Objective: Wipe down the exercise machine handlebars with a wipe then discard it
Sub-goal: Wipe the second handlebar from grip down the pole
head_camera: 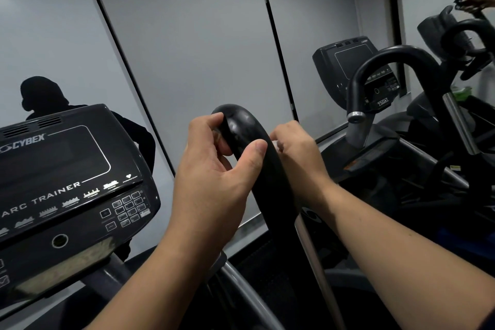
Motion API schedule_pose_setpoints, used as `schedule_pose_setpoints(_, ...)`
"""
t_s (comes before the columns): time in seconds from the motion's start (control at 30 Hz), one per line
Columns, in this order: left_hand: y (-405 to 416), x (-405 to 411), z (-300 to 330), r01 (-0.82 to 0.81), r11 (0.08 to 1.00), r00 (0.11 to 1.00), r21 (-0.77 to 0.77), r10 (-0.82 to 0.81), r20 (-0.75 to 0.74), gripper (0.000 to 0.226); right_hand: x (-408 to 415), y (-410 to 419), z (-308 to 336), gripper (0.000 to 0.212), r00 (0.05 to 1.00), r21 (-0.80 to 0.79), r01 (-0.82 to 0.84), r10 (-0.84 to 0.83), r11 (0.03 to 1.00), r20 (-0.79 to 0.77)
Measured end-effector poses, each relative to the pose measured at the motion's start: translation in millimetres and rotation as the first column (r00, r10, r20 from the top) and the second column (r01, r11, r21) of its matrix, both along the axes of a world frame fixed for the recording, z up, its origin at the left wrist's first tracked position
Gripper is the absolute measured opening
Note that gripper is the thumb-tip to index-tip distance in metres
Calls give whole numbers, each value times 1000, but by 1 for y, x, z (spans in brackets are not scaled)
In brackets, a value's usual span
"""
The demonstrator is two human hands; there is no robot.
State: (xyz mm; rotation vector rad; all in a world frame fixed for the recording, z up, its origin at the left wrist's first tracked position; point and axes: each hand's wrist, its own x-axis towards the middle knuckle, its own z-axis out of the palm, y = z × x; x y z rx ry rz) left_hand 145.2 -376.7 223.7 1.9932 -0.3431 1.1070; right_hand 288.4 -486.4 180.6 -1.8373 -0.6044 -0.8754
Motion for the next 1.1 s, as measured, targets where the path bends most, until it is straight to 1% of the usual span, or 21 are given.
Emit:
schedule_pose_setpoints(0.03,0,0,0,-4,1000,1000,2,4,3,44,-1,1,-2,23,999,-25,-20,21,999,24)
schedule_pose_setpoints(0.07,0,0,-1,-8,1000,1000,2,8,5,43,0,-1,-4,22,999,-24,-22,23,999,25)
schedule_pose_setpoints(0.13,-1,0,0,-13,1000,1000,1,13,5,45,4,-8,-4,7,1000,32,23,-23,999,-6)
schedule_pose_setpoints(0.17,-1,0,0,-16,1000,1000,3,16,1,46,5,-9,-5,5,999,48,37,-37,998,-18)
schedule_pose_setpoints(0.3,-1,-1,0,-22,1000,1000,-1,22,-2,46,1,-7,-11,8,1000,-13,-16,16,1000,-22)
schedule_pose_setpoints(0.4,-2,-1,0,-29,1000,1000,-1,29,-1,46,9,-16,-12,5,997,26,76,-75,997,-22)
schedule_pose_setpoints(0.43,-2,-1,0,-27,1000,1000,-5,27,-2,46,10,-16,-13,5,996,30,80,-79,996,-31)
schedule_pose_setpoints(0.53,-2,-1,0,-34,999,999,-5,34,2,48,4,-10,-19,8,999,21,6,-5,1000,-54)
schedule_pose_setpoints(0.67,-2,-2,-1,-27,1000,1000,3,27,-1,43,4,-13,-19,7,999,113,33,-28,993,-41)
schedule_pose_setpoints(0.73,-2,-2,-1,-29,1000,1000,5,29,-4,43,0,-10,-20,11,996,90,-28,36,996,-84)
schedule_pose_setpoints(0.77,-2,-3,0,-33,999,999,7,33,-4,44,-1,-10,-21,11,995,72,-36,43,997,-94)
schedule_pose_setpoints(0.8,-3,-3,0,-35,999,999,10,36,-5,45,0,-11,-22,10,996,74,-16,22,997,-84)
schedule_pose_setpoints(0.9,-3,-4,1,-37,999,999,10,37,-4,46,8,-19,-24,7,996,142,65,-57,988,-62)
schedule_pose_setpoints(1.0,-4,-3,1,-35,999,999,9,35,-3,46,7,-16,-28,6,998,72,44,-42,996,-37)
schedule_pose_setpoints(1.03,-4,-4,0,-31,999,1000,8,31,-4,46,8,-16,-30,6,998,84,45,-41,995,-50)
schedule_pose_setpoints(1.1,-4,-4,0,-18,1000,1000,1,18,-4,44,12,-21,-30,7,993,174,60,-40,983,-115)
